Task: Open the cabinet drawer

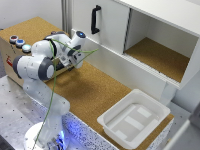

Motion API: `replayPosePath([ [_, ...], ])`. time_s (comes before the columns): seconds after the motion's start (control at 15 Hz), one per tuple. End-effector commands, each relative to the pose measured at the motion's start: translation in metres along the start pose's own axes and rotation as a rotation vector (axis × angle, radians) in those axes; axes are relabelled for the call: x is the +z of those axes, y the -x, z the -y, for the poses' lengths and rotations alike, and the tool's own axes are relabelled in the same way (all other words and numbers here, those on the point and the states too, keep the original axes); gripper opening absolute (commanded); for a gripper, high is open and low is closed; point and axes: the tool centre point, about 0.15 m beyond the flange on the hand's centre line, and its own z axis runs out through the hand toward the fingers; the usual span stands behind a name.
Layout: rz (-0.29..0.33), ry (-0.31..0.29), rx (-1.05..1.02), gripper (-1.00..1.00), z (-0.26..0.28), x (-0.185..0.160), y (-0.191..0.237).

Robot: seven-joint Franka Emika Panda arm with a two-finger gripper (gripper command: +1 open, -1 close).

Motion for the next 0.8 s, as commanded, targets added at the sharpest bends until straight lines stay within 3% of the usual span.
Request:
replayPosePath([
  [0.0, -0.042, -0.016, 0.079, -1.00, -0.082, 0.018, 0.008],
  [0.33, -0.062, -0.008, 0.139, -1.00, -0.108, 0.007, 0.009],
  [0.4, -0.062, 0.001, 0.136, 1.00, -0.108, 0.004, 0.009],
  [0.47, -0.059, 0.021, 0.124, 1.00, -0.104, -0.002, 0.008],
  [0.73, -0.088, 0.236, -0.028, 1.00, -0.060, -0.035, 0.013],
])
